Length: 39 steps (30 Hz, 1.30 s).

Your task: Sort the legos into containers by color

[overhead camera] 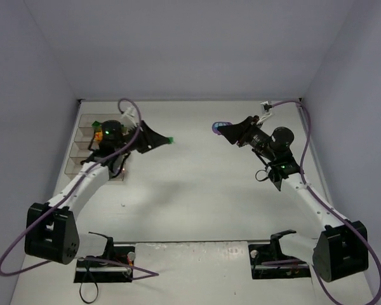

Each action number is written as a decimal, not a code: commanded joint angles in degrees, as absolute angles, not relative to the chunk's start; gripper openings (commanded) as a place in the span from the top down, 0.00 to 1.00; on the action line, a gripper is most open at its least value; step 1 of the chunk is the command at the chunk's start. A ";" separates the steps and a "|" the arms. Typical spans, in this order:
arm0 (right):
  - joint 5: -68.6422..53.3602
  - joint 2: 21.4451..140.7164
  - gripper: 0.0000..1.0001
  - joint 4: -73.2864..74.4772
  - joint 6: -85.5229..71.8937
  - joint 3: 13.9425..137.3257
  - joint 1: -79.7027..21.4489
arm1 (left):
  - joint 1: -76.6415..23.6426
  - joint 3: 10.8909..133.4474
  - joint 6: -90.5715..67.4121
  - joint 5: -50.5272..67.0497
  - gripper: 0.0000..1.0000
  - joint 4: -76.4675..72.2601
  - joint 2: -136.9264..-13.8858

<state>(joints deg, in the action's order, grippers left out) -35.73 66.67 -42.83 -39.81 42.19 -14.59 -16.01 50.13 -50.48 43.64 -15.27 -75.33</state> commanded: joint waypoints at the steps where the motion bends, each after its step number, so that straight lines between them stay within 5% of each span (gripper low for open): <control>1: -32.52 62.58 1.00 -34.46 -31.21 44.39 -14.24 | -8.54 59.39 -35.47 31.87 1.00 7.60 -71.89; 13: -33.84 57.57 1.00 -27.86 -28.13 39.29 -14.24 | 7.55 84.78 -21.72 15.74 1.00 23.73 -92.34; 30: -36.21 55.37 1.00 -25.31 -28.12 37.09 -14.24 | 10.20 104.85 -15.03 11.78 0.97 23.21 -115.56; 39: -36.39 57.39 1.00 -25.31 -27.86 37.53 -14.24 | 10.11 109.68 -15.03 10.90 0.83 23.91 -120.76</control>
